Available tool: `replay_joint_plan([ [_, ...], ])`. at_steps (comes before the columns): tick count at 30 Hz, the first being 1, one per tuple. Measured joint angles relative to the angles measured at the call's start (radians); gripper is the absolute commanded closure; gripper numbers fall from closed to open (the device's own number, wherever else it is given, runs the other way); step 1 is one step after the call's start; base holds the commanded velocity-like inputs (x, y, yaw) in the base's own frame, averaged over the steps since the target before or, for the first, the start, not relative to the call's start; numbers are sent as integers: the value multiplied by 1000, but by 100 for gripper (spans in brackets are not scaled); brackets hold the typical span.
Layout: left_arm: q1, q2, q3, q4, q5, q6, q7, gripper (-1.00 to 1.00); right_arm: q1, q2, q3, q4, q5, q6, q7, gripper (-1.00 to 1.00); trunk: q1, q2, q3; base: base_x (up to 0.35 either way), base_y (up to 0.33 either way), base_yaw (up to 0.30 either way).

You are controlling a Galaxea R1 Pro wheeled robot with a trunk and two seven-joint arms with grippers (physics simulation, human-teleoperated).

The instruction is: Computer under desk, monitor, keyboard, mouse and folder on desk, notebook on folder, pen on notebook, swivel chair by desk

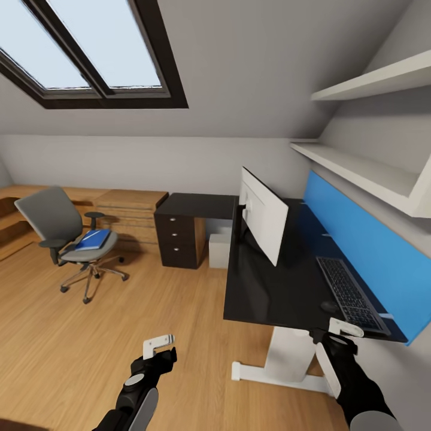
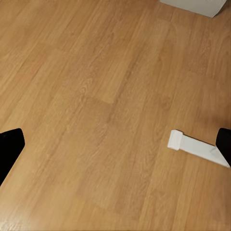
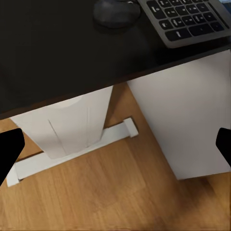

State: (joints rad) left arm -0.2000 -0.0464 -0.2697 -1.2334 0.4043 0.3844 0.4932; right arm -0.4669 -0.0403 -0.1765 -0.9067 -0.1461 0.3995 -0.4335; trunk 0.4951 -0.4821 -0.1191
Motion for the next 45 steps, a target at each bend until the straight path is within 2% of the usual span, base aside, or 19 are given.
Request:
replay_joint_plan([
  [4, 0, 0, 0, 0, 0, 0, 0, -100, -3, -4, 0, 65, 1, -54, 1, -100, 0, 0, 0, 168, 0, 0],
  [7, 0, 0, 0, 0, -1, 0, 0, -100, -4, -8, 0, 80, 2, -69, 1, -100, 0, 0, 0, 51, 0, 0],
  [20, 0, 0, 1, 0, -2, 0, 0, -100, -6, -28, 0, 92, 6, -78, 2, -100, 0, 0, 0, 183, 0, 0],
  [29, 0, 1, 1, -1, -1, 0, 1, -100, -6, -32, -1, 93, 4, -79, 3, -100, 0, 0, 0, 109, -6, 0],
  [34, 0, 2, 1, -1, -1, 0, 1, -100, -20, -59, -3, 163, -2, -102, 4, -100, 0, 0, 0, 92, -26, 0],
  [36, 0, 2, 1, -1, 0, 0, 1, -100, -49, -69, -3, 215, -3, -128, 4, -100, 0, 0, 0, 44, -4, 0],
  [45, 0, 2, 2, -2, 0, 0, 1, -100, -64, -74, -2, 249, -2, -138, 4, -100, 0, 0, 0, 174, -1, 0],
])
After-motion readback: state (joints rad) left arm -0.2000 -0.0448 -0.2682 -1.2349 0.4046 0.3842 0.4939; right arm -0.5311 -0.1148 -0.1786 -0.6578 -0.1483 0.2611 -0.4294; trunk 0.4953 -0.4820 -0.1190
